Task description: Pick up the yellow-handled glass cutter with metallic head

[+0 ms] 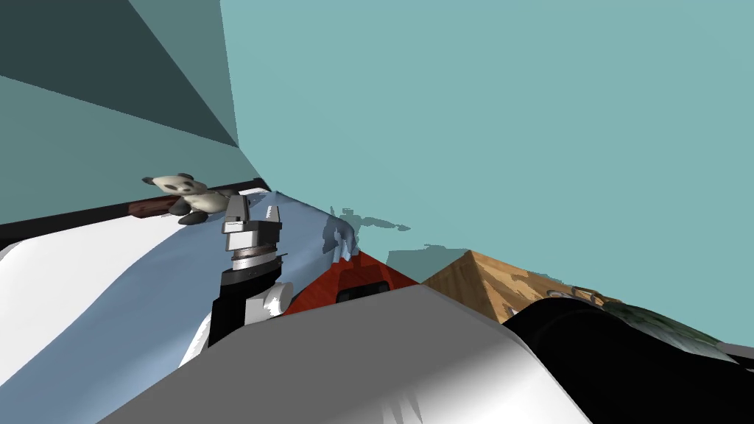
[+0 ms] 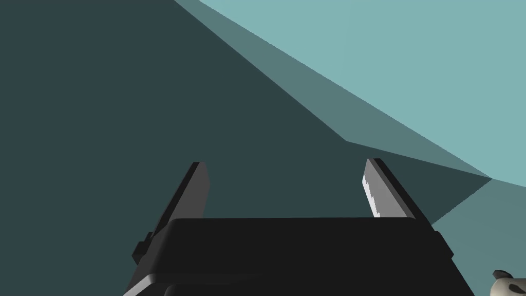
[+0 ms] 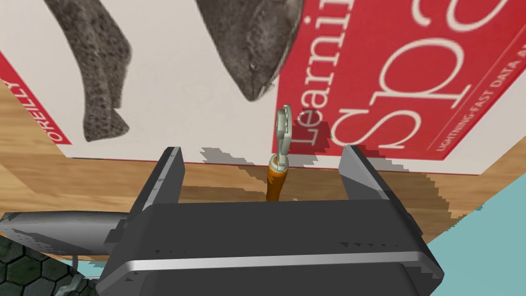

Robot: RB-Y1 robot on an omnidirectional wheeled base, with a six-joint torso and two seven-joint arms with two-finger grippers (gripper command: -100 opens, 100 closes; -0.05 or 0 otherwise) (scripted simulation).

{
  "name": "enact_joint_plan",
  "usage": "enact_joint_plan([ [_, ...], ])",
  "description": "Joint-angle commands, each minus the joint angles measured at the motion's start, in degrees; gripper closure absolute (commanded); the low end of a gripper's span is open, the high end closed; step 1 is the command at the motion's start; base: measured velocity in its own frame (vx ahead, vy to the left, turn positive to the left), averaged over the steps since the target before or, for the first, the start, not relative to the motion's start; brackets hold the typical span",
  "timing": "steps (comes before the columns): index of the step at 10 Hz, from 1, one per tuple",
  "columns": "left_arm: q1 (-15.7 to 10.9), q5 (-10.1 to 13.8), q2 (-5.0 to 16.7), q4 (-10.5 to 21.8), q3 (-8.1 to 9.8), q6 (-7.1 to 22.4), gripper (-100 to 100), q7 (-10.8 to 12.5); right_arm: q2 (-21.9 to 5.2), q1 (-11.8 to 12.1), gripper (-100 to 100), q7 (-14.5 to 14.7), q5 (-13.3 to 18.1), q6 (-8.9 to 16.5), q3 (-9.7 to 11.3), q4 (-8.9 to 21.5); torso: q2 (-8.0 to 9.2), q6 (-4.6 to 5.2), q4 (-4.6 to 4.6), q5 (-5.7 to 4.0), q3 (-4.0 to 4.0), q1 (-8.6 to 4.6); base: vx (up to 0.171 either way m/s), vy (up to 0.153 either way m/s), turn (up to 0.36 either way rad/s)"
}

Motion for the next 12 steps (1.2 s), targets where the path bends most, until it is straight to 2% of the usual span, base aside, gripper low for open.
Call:
enact_joint_plan([
  [1, 0.00, 0.00, 0.00, 0.00, 0.00, 0.00, 0, 0.00, 0.00, 0.00, -100, 0.00, 0.00, 0.00, 0.00, 0.00, 0.00, 0.00, 0.00, 0.00, 0.00, 0.00, 0.000, 0.000, 0.000],
  [2, 0.00, 0.00, 0.00, 0.00, 0.00, 0.00, 0, 0.00, 0.04, -0.05, 100, 0.00, 0.04, -0.12, 0.02, 0.10, -0.02, 0.00, -0.01, 0.01, -0.01, 0.02, 0.000, 0.000, 0.000],
  [6, 0.00, 0.00, 0.00, 0.00, 0.00, 0.00, 0, 0.00, 0.02, -0.04, 100, -0.01, 0.02, -0.12, 0.01, 0.10, -0.01, 0.00, 0.00, -0.04, -0.01, -0.05, 0.000, 0.000, 0.000],
  [7, 0.00, 0.00, 0.00, 0.00, 0.00, 0.00, 0, 0.00, 0.02, -0.04, 0, -0.02, 0.02, -0.12, 0.01, 0.10, -0.01, 0.00, 0.00, -0.04, -0.01, -0.05, 0.000, 0.000, 0.000],
  [8, 0.00, 0.00, 0.00, 0.00, 0.00, 0.00, 0, 0.00, -1.65, 0.33, 100, -0.67, -0.26, -1.48, 0.48, -0.02, -0.01, 0.00, 0.00, -0.04, -0.01, -0.05, 0.013, 0.011, -0.018],
  [10, 0.00, 0.00, 0.00, 0.00, 0.00, 0.00, 0, 0.00, -2.26, 0.52, 100, -0.89, -0.39, -1.89, 0.62, -0.13, -0.10, -0.03, -0.02, 0.01, -0.06, 0.05, 0.016, 0.017, -0.008],
  [11, 0.00, 0.00, 0.00, 0.00, 0.00, 0.00, 0, 0.00, -1.70, -0.10, 100, -0.83, -0.03, -2.16, 0.77, 0.74, -0.10, -0.03, -0.02, 0.00, -0.06, 0.05, 0.005, 0.006, 0.002],
  [12, 0.00, 0.00, 0.00, 0.00, 0.00, 0.00, 0, 0.00, -1.77, -0.06, 0, -0.86, -0.06, -2.14, 0.76, 0.64, -0.06, -0.02, -0.01, -0.02, -0.04, 0.01, 0.000, 0.000, 0.000],
])
